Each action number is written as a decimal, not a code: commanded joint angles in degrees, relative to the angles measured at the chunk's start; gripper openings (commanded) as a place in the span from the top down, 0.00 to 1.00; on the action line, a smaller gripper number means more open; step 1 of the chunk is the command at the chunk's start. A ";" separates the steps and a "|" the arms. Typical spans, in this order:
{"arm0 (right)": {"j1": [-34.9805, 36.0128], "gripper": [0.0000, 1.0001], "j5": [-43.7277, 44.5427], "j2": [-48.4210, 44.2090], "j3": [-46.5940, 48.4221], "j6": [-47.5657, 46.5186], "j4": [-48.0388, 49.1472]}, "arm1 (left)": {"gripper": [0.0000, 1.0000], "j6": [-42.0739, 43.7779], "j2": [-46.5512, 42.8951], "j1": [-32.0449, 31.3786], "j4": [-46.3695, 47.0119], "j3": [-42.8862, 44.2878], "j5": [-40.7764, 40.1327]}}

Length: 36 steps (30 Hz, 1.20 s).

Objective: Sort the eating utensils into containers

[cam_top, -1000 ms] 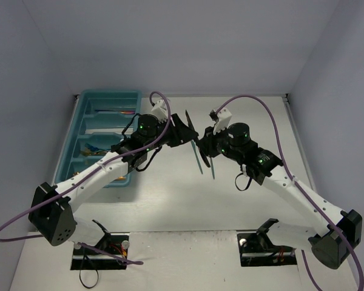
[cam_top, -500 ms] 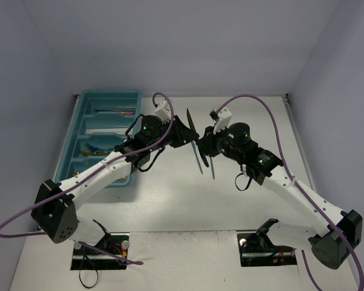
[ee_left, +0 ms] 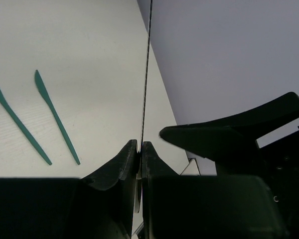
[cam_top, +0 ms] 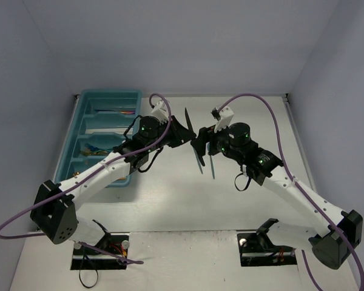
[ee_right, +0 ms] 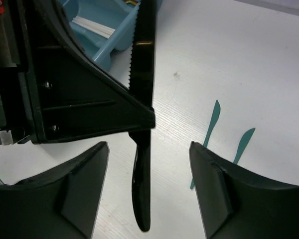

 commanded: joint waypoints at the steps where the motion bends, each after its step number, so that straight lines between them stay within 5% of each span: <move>1: -0.20 0.24 10.47 -4.31 0.12 -0.08 3.45 | 1.00 -2.96 -4.21 7.25 5.50 -0.04 1.15; 8: -3.62 0.11 20.97 -8.52 -2.05 0.24 -0.54 | 1.00 -6.30 -2.85 23.42 5.42 1.90 2.62; 17: -9.06 0.12 15.94 -9.64 -6.64 2.75 -1.56 | 1.00 -15.25 10.15 41.10 5.50 11.72 -6.23; 23: -10.37 0.11 15.05 -9.18 -8.86 2.28 -1.67 | 1.00 -21.24 26.75 45.18 5.31 24.87 -7.22; 33: -11.78 0.10 13.55 -9.47 -11.04 1.87 -2.09 | 1.00 -21.22 39.98 47.04 0.00 39.82 -11.48; 36: -11.96 0.10 13.44 -9.56 -11.31 2.05 -2.01 | 0.77 -21.31 40.25 46.85 -1.75 39.66 -13.05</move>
